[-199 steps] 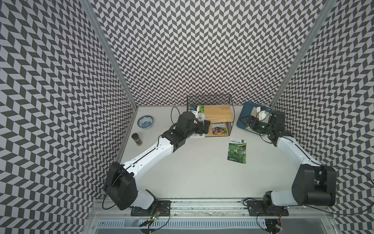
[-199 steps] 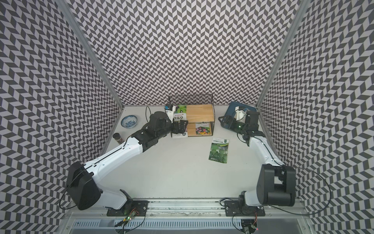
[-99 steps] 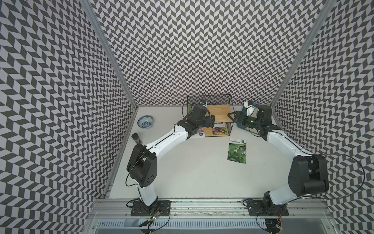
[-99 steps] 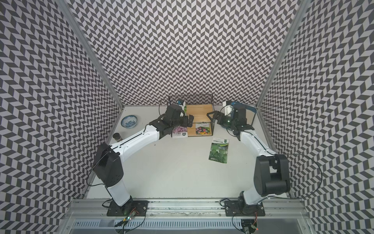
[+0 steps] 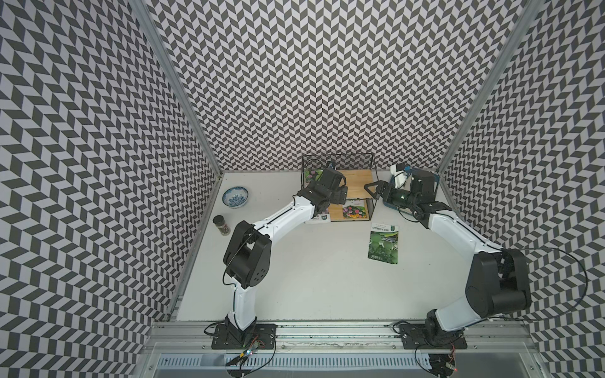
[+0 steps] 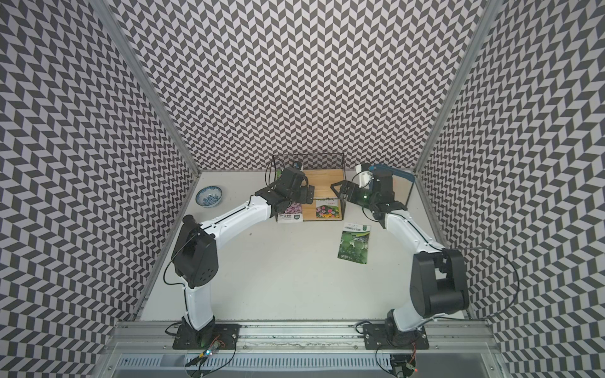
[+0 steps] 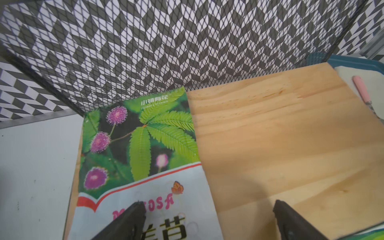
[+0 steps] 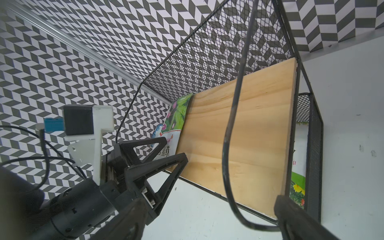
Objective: Take the seed bag off the shelf
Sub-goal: Adjust the seed packet on the shelf.
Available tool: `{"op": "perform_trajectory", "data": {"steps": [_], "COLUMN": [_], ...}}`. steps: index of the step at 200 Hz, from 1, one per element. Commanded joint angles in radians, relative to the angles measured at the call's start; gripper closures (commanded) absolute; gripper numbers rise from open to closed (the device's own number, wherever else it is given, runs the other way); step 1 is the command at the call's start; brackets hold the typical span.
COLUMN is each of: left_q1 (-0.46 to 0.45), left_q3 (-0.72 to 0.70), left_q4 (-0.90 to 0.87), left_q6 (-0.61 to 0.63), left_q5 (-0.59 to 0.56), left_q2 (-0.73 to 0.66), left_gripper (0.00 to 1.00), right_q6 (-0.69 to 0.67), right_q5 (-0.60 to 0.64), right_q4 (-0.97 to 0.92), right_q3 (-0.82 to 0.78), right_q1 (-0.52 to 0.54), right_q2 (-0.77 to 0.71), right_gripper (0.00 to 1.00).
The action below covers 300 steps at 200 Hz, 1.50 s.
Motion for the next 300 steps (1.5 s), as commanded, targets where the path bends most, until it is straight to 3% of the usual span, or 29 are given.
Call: {"op": "perform_trajectory", "data": {"steps": [1,86,225,300], "left_q1": [0.007,0.005,-0.021,-0.032], "left_q3": [-0.029,-0.162,-0.246,-0.255], "left_q4": [0.009,0.048,0.132,0.159], "left_q6": [-0.017,-0.078,-0.1,-0.107], "left_q5": [0.099,0.23,0.224,0.128], "left_q2": [-0.009,-0.091,-0.167,-0.253], "left_gripper": [0.0,0.0,0.0,0.0], "right_q6": [-0.012,-0.03,-0.028,-0.029], "right_q5": [0.012,0.058,0.056,0.07], "right_q4": [0.039,-0.004,0.006,0.0], "right_q3": [-0.021,-0.038,-0.072,-0.078], "right_q1": [0.001,-0.003,-0.009,-0.01], "right_q2": [-0.001,-0.089,-0.113,-0.123], "right_gripper": [0.0,0.0,0.0,0.0]}}
